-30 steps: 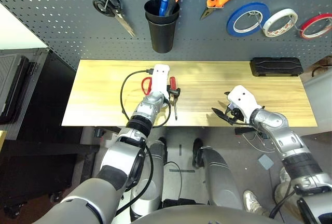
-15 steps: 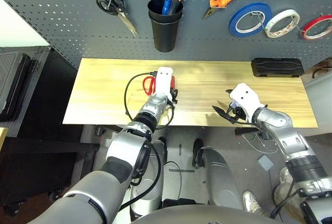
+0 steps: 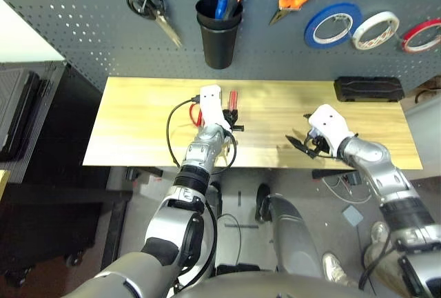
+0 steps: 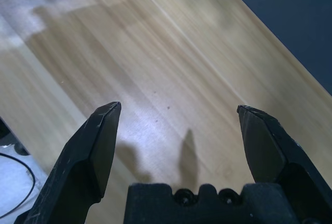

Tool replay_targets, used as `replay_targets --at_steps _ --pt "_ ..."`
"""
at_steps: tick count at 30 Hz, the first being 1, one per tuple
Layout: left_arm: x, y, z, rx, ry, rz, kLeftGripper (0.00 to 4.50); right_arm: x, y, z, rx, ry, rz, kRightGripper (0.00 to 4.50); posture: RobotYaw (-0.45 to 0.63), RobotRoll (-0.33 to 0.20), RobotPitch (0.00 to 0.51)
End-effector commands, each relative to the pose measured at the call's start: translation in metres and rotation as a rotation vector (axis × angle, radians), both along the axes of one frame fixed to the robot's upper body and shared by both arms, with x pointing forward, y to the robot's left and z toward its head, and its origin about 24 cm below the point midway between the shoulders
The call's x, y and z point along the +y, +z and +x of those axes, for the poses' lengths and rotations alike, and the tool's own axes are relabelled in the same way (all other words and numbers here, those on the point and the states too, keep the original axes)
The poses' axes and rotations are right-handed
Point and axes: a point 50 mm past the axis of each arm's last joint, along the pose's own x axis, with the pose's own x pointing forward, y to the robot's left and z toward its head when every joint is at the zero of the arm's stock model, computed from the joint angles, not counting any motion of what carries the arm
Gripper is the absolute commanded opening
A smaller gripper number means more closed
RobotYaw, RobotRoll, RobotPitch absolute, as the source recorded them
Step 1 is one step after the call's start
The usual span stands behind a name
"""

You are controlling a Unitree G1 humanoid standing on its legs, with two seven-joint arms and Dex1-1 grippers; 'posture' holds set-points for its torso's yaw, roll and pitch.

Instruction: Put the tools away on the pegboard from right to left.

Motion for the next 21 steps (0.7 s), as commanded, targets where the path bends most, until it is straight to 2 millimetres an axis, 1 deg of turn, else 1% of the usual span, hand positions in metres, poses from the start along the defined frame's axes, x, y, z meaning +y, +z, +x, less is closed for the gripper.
replay_targets --at_steps 1,6,10,13,17,21 --pt "0.005 0.003 -0.021 -0.014 0.040 -0.016 0.81 -0.003 -0.006 0.001 0.020 0.011 -0.005 4.50 0.31 0.000 0.300" --pt "0.028 0.015 -0.040 -0.114 0.140 -0.017 0.81 -0.002 -0.004 0.009 -0.001 0.026 -0.002 4.50 0.35 0.000 0.299" --pt "0.041 0.028 -0.052 -0.198 0.196 -0.042 0.81 -0.003 -0.003 0.013 -0.024 0.044 0.006 4.50 0.39 0.000 0.297" --pt "0.047 0.039 -0.057 -0.258 0.215 -0.045 0.81 -0.004 0.000 0.016 -0.055 0.061 0.031 4.50 0.41 0.000 0.295" --pt "0.053 0.060 -0.062 -0.354 0.233 -0.067 0.81 -0.008 0.010 0.016 -0.138 0.090 0.109 4.50 0.43 0.000 0.293" --pt "0.056 0.089 -0.063 -0.464 0.227 -0.088 0.81 -0.021 0.024 0.012 -0.238 0.112 0.213 4.50 0.43 0.000 0.289"
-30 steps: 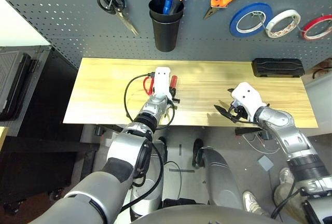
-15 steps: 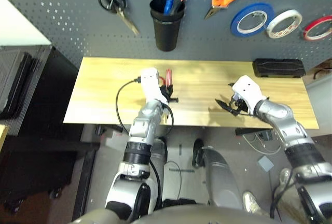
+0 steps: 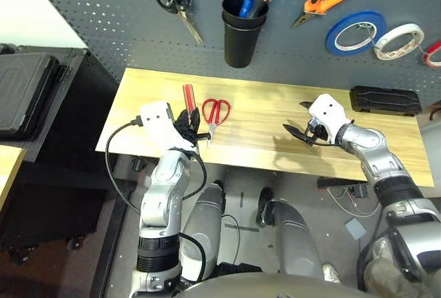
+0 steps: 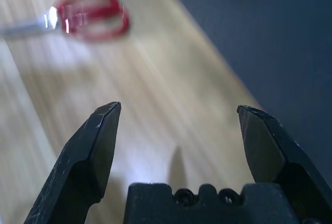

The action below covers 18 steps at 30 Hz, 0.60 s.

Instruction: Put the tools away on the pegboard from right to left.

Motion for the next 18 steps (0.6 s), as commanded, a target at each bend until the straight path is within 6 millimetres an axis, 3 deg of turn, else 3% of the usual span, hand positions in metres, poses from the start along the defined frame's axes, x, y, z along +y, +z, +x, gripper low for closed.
replay_targets --at_steps 1,13,18 --pt "0.000 0.028 -0.003 -0.105 -0.016 -0.023 0.81 -0.017 0.007 -0.006 -0.062 0.013 0.080 4.50 0.43 0.000 0.289" --pt "-0.006 0.111 0.012 -0.335 -0.120 0.013 0.81 -0.056 0.050 -0.017 -0.176 0.139 0.240 4.50 0.37 0.000 0.271" --pt "-0.007 0.133 0.018 -0.390 -0.150 0.016 0.81 -0.064 0.064 -0.025 -0.193 0.189 0.314 4.50 0.34 0.000 0.260"
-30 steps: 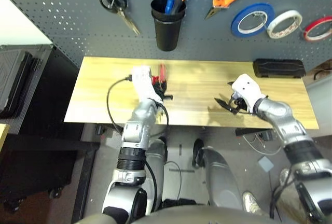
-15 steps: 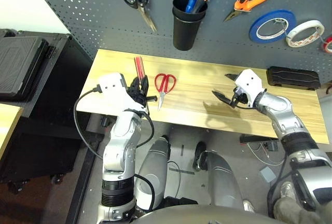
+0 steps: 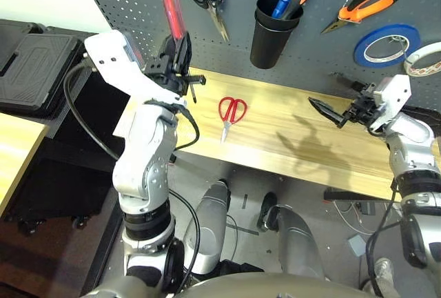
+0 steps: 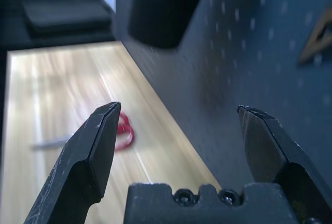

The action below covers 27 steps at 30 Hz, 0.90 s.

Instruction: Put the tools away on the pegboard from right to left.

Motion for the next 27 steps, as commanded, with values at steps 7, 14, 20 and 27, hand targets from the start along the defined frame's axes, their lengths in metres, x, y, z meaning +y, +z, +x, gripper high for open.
replay_targets --at_steps 7,14,20,27 --pt "-0.012 0.030 0.015 -0.053 -0.082 0.026 0.81 -0.023 0.025 -0.018 -0.009 0.057 0.108 4.50 0.30 0.000 0.241" --pt "-0.016 0.043 0.030 -0.084 -0.095 0.071 0.81 -0.038 0.050 -0.022 -0.033 0.041 0.145 4.50 0.26 0.000 0.231" --pt "-0.012 0.067 0.037 -0.132 -0.097 0.091 0.81 -0.054 0.067 -0.030 -0.036 0.033 0.135 4.50 0.24 0.000 0.231" --pt "-0.017 0.090 0.049 -0.153 -0.122 0.078 0.81 -0.059 0.086 -0.031 -0.040 0.035 0.108 4.50 0.22 0.000 0.231"
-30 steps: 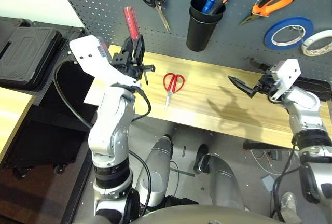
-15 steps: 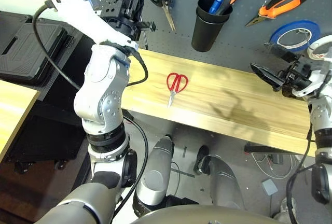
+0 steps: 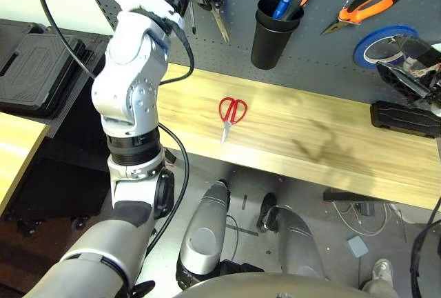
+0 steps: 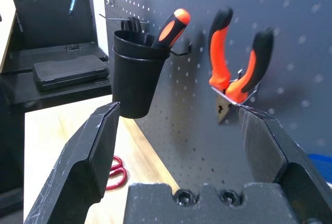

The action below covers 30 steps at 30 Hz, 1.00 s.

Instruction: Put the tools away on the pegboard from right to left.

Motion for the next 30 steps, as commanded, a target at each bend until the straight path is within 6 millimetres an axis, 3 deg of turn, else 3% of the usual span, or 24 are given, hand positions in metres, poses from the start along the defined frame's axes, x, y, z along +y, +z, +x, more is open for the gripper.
replay_targets --at_steps 1,19,30 --pt "-0.008 0.010 0.002 -0.031 -0.041 -0.007 0.81 -0.004 0.010 -0.004 -0.011 -0.002 -0.008 4.50 0.22 0.000 0.231" --pt "-0.067 0.026 0.022 -0.022 -0.169 -0.159 0.81 0.019 0.006 0.003 -0.019 0.035 -0.010 4.50 0.21 0.000 0.242" --pt "-0.078 -0.008 0.046 0.025 -0.112 -0.102 0.81 0.029 0.005 0.002 -0.031 0.043 0.001 4.50 0.19 0.000 0.244"
